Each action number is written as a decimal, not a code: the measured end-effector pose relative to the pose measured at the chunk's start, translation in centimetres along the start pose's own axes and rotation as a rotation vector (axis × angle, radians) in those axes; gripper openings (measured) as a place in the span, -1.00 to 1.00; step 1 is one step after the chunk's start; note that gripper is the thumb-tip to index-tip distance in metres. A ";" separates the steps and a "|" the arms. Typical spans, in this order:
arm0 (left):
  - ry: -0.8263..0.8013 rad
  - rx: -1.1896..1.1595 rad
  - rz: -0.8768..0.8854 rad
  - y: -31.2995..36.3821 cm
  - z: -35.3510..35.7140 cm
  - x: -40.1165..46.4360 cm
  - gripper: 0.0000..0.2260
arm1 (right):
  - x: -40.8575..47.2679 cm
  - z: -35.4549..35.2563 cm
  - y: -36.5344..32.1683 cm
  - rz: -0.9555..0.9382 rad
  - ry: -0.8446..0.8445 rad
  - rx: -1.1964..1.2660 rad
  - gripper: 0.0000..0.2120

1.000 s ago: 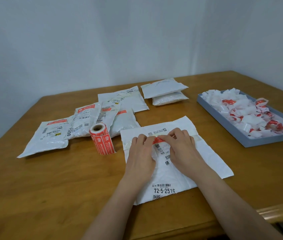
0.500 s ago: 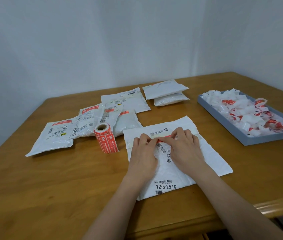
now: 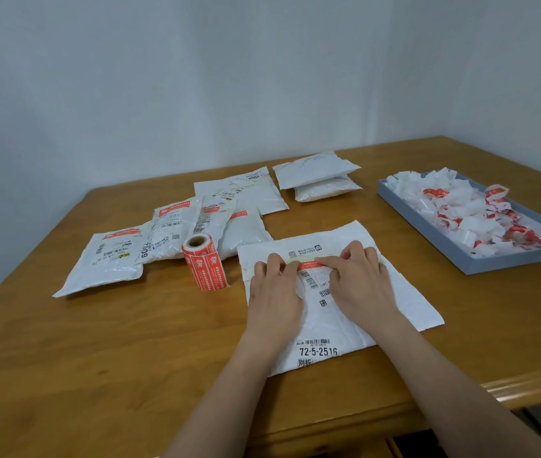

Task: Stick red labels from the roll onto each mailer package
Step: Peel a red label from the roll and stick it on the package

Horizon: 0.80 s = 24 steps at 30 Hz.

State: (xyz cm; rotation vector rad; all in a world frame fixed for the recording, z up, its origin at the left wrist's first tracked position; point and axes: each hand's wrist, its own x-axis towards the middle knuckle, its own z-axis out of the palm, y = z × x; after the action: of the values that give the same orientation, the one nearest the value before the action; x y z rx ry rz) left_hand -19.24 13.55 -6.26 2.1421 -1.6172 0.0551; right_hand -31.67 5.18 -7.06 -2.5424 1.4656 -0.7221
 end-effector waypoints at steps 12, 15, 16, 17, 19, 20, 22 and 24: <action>0.009 -0.014 -0.004 0.0 0.0 0.2 -0.54 | 0.4 0.0 0.1 0.023 -0.015 0.017 -0.64; 0.031 -0.027 0.003 -0.1 0.0 0.3 -0.58 | 0.7 0.0 0.5 0.027 -0.037 0.085 -0.65; 0.037 -0.032 0.005 -0.1 0.1 0.3 -0.59 | 0.8 0.0 0.7 0.030 -0.039 0.128 -0.66; 0.046 -0.036 0.001 -0.1 0.1 0.2 -0.61 | 0.8 0.0 0.9 0.030 -0.038 0.165 -0.66; 0.072 -0.053 -0.036 -0.2 0.3 0.2 -0.69 | 0.9 0.1 1.2 0.015 -0.041 0.203 -0.66; 0.089 -0.065 -0.062 -0.2 0.3 0.2 -0.74 | 1.0 0.2 1.4 0.003 -0.040 0.215 -0.67; 0.108 -0.079 -0.090 -0.4 0.5 0.2 -0.80 | 0.9 0.3 1.6 -0.016 -0.023 0.248 -0.67; 0.110 -0.081 -0.076 -0.5 0.7 0.2 -0.78 | 0.8 0.3 1.9 -0.039 -0.003 0.257 -0.69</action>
State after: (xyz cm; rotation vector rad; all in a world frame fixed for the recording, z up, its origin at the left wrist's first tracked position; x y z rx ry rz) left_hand -18.85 13.25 -6.99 2.0986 -1.4510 0.0807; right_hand -32.66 3.50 -7.70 -2.3811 1.2355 -0.8509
